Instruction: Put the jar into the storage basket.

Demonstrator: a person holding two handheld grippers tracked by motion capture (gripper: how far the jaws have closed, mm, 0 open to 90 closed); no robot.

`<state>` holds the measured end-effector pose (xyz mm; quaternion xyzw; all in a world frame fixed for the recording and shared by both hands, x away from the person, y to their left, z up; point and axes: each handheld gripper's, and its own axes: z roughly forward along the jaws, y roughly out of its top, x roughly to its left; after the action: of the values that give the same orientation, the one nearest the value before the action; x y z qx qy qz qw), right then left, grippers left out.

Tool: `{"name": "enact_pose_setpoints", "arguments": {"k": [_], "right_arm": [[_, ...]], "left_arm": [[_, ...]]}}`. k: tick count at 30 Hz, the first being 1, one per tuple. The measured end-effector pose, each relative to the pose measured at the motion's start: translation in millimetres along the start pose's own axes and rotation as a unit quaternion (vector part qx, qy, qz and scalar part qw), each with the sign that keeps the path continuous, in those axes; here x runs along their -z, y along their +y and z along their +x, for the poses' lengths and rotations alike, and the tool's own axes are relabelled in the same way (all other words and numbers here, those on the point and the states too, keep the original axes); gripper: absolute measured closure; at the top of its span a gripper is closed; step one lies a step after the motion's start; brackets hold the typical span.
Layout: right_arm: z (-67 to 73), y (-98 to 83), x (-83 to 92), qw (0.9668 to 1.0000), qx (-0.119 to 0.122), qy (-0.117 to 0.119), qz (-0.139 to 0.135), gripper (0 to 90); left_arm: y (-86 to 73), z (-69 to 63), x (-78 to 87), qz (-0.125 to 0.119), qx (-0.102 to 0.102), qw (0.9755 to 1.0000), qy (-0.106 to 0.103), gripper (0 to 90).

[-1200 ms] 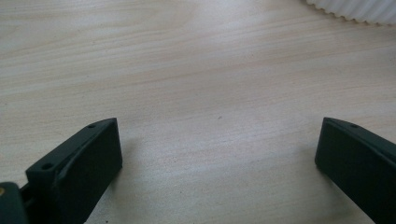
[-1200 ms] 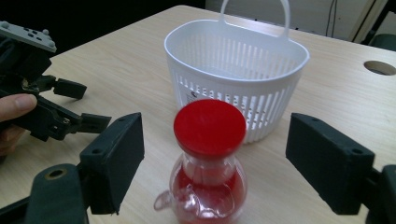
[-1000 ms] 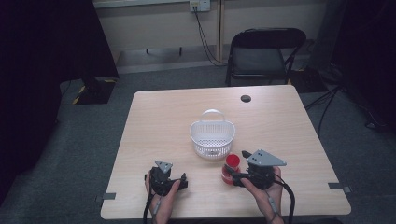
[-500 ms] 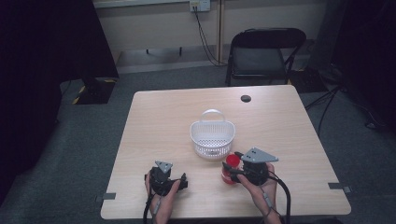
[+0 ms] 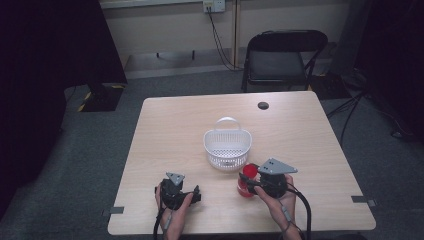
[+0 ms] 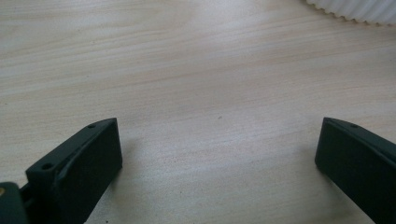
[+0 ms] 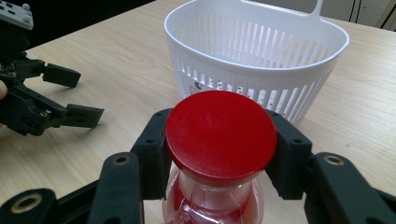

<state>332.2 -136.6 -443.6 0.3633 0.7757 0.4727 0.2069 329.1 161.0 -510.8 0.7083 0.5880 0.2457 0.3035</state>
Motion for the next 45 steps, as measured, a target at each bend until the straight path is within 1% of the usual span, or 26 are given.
{"name": "enact_pose_setpoints", "arguments": {"k": [5, 10, 14, 19, 23, 26, 32, 38, 45], "right_arm": [[1.7, 2.6, 3.1, 1.0000, 0.004, -0.001, -0.001, 48.2], [-0.1, 7.6, 7.9, 1.0000, 0.005, 0.003, -0.007, 48.2], [-0.2, 9.3, 9.1, 0.9999, 0.009, 0.002, -0.006, 48.2], [-0.7, 16.3, 13.3, 0.9999, 0.010, 0.005, -0.012, 48.3], [-2.4, 19.9, 13.1, 0.9999, 0.009, 0.006, -0.008, 48.3], [-3.3, 23.6, 15.5, 0.9999, 0.007, 0.007, -0.014, 48.3], [-5.6, 28.8, 16.8, 0.9999, 0.002, 0.004, -0.014, 48.3], [-5.8, 37.8, 20.6, 0.9998, 0.004, 0.005, -0.020, 48.3], [-4.6, 51.1, 24.6, 0.9996, 0.014, 0.006, -0.023, 48.3]], "left_arm": [[0.0, 0.0, 0.0, 0.000, 0.000, 1.0000, 0.000, 0.3], [0.0, 0.0, 0.0, 0.000, 0.000, 1.0000, 0.000, 0.3], [0.0, 0.0, 0.0, 0.000, 0.000, 1.0000, 0.000, 0.3], [0.0, 0.0, 0.0, 0.000, 0.000, 1.0000, 0.000, 0.3], [0.0, 0.0, 0.0, 0.000, 0.000, 1.0000, 0.000, 0.3], [0.0, 0.0, 0.0, 0.000, 0.000, 1.0000, 0.000, 0.3], [0.0, 0.0, 0.0, 0.000, 0.000, 1.0000, 0.000, 0.3], [0.0, 0.0, 0.0, 0.000, 0.000, 1.0000, 0.000, 0.3], [0.0, 0.0, 0.0, 0.000, 0.000, 1.0000, 0.000, 0.3]]}}
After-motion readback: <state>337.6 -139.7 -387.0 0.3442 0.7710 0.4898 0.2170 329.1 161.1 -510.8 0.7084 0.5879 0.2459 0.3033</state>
